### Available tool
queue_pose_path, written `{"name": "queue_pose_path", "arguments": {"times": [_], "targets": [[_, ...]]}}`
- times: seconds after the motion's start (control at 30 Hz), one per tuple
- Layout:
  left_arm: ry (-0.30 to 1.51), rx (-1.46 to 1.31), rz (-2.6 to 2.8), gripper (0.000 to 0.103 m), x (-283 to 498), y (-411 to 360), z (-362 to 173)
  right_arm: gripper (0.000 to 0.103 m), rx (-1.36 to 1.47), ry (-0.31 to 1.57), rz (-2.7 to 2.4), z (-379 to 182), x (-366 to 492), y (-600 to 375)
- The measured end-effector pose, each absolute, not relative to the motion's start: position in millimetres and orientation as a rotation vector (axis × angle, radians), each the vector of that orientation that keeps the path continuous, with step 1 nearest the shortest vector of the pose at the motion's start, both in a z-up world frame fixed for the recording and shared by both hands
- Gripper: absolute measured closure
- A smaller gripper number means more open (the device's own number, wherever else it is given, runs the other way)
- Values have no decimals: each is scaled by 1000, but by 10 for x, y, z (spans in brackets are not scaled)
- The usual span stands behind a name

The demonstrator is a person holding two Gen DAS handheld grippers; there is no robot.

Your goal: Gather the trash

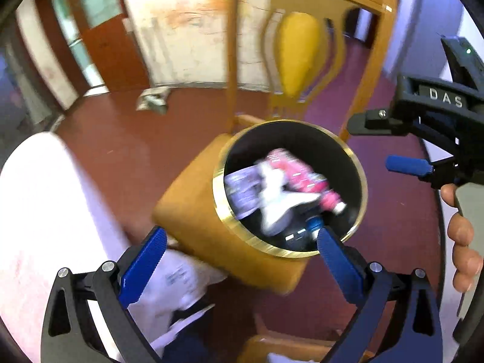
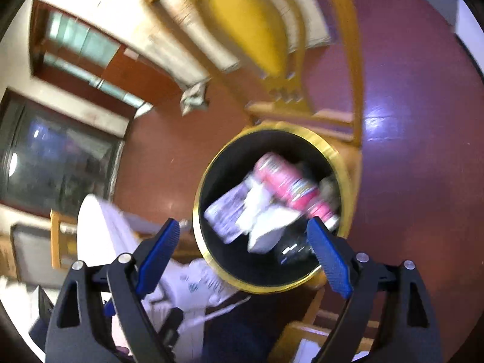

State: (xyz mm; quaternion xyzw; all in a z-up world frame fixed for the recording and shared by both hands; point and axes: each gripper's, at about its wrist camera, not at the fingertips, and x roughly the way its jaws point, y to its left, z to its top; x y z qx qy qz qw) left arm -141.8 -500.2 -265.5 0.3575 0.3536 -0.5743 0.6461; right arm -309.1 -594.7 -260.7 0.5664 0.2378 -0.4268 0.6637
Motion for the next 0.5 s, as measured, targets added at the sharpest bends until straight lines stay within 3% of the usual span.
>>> {"name": "queue_pose_path", "arguments": {"times": [0.5], "targets": [[773, 375, -660, 6, 269, -2733, -1732, 17, 929, 749, -440, -1877, -804, -4674]]}}
